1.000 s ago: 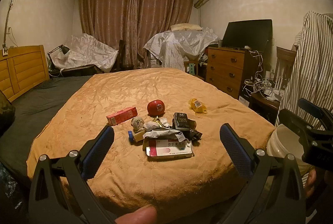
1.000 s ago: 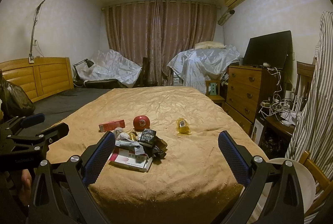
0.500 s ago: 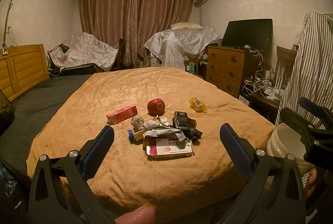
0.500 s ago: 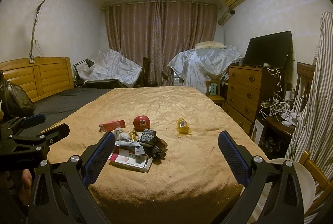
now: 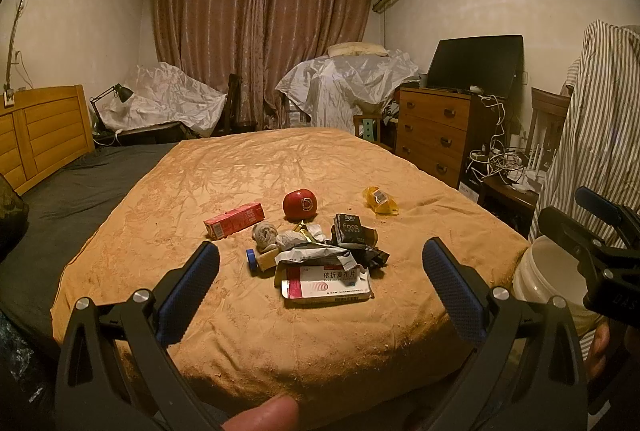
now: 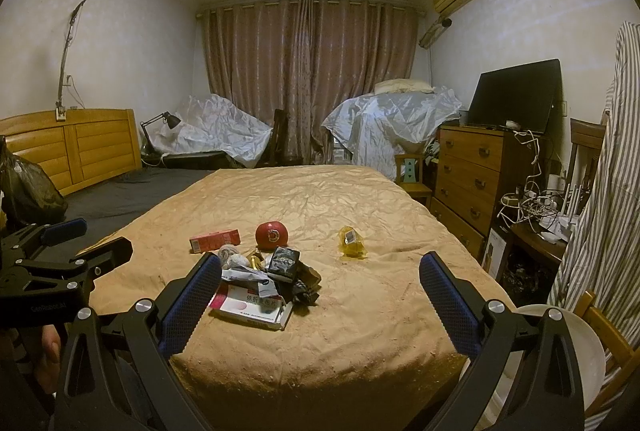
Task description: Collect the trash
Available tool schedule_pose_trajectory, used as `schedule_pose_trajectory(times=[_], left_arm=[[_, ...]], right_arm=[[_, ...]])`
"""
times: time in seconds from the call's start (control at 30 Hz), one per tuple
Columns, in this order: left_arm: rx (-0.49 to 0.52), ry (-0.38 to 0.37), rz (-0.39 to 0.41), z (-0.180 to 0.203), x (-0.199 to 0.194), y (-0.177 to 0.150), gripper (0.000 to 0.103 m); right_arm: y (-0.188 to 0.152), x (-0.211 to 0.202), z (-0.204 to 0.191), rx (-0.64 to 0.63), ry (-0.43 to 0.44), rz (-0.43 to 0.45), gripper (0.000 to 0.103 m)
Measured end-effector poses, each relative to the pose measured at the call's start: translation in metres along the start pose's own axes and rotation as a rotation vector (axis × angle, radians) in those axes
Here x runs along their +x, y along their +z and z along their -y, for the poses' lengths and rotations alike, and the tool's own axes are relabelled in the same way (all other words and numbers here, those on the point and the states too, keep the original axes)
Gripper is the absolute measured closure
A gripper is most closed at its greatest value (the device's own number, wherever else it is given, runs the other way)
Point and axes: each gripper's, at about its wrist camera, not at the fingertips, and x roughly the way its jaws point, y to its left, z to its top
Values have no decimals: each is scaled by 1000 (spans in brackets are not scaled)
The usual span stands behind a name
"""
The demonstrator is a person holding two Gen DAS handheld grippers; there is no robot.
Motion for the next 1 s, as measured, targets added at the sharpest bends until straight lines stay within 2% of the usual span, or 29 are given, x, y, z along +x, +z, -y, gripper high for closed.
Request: schedule_pose_trajectory(times=[1.0], left_arm=[[1,1,-7,1,2,-5,5]], right_arm=[[0,1,0,-3,0,-4,4]])
